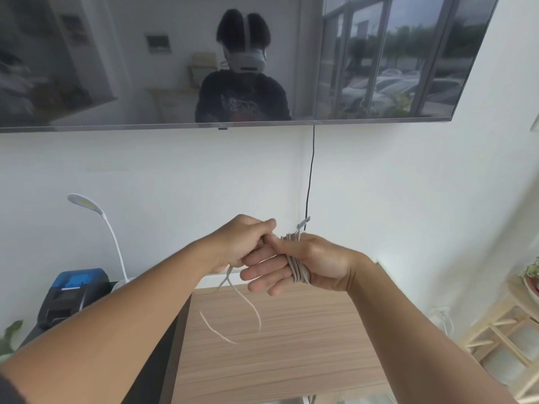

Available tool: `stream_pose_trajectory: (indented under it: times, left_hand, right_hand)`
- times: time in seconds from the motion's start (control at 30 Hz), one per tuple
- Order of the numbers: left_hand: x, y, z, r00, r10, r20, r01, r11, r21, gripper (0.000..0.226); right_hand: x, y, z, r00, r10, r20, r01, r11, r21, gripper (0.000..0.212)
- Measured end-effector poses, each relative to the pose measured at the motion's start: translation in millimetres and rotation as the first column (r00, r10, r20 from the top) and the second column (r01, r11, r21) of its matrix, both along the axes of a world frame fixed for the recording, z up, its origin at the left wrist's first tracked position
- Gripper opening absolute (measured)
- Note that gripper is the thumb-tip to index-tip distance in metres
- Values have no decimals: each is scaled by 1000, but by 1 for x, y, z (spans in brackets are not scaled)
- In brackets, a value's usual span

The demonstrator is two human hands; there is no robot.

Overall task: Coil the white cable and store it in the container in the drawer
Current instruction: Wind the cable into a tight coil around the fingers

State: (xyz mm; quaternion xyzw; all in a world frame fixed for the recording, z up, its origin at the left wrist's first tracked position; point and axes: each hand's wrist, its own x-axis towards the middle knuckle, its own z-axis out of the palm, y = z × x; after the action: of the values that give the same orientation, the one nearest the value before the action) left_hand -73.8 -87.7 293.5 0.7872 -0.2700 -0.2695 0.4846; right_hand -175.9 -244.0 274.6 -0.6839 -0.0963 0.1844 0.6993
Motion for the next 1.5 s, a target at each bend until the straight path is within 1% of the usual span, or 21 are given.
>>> stream_pose_trajectory:
  times: [0.07,0.1,0.17,0.23,0.3,0.37,0.43,0.5,0.57,0.67,0.77,0.9,0.97,1.03,1.1,1.2,1.27,1.33,1.4,1.5]
  left_hand:
    - [-1,-4,7,975,8,223,-29,996,89,47]
    - [-1,-5,10,954,3,301,-35,994,102,46]
    - [-5,-6,15,928,-8,373,-24,996,83,44]
    - [-10,-8,19,870,-12,493,-50,992,112,45]
    - [-15,-11,17,830,-11,558,-69,990,121,44]
    - [-19,-12,12,811,-2,585,-74,992,106,41]
    - [-24,-13,6,793,12,609,-72,995,75,37]
    - [-28,-12,1,803,31,595,-46,999,10,35]
    - [-33,-11,-6,826,39,562,-14,999,-48,29]
    - [-39,-9,-17,841,69,536,-7,993,-117,29]
    - [-43,-8,-25,849,95,520,-7,986,-168,24]
    - [-45,-9,-30,841,97,533,-1,984,-178,28]
    - [-46,-9,-32,843,73,533,13,988,-156,32]
    - [-46,-6,-37,865,70,497,3,989,-145,35]
    - [-45,-2,-42,898,56,436,0,992,-127,37]
    - [-43,4,-52,950,-9,312,37,996,-85,42]
    - [-39,9,-58,984,-26,175,40,996,-76,48]
    - [-36,13,-61,999,-29,-22,26,993,-111,53]
    - [-31,17,-59,984,-30,-178,7,992,-128,56]
    - [-21,19,-49,942,-54,-332,4,988,-151,56]
  right_hand:
    - [2,0,-8,999,-27,-30,29,997,65,52]
    - [3,1,-11,999,-38,-27,41,994,103,50]
    - [5,2,-16,998,-66,-1,66,988,143,48]
    - [8,4,-20,993,-113,36,106,981,165,48]
    - [10,5,-22,983,-164,84,142,966,217,48]
    - [12,5,-24,967,-232,109,189,932,308,51]
    - [12,6,-24,952,-293,86,237,888,394,53]
    - [11,6,-22,935,-350,49,292,843,452,52]
    - [11,6,-20,920,-391,35,331,820,466,54]
    - [9,8,-15,893,-449,-2,389,772,502,52]
    - [7,12,-9,872,-489,8,408,737,538,51]
    - [10,9,-5,849,-529,-11,447,706,550,41]
    - [10,7,-4,828,-559,-43,489,681,545,43]
    - [11,6,-4,794,-606,-49,524,641,561,46]
    - [10,3,-1,781,-623,-27,512,615,600,46]
    - [7,-3,4,792,-610,-18,499,631,594,41]
    - [4,-5,9,796,-605,-19,493,629,601,41]
    - [0,-6,13,822,-569,-16,455,640,619,43]
    - [-4,-9,15,872,-490,-2,391,692,607,41]
    - [-12,-11,11,954,-297,50,233,834,501,41]
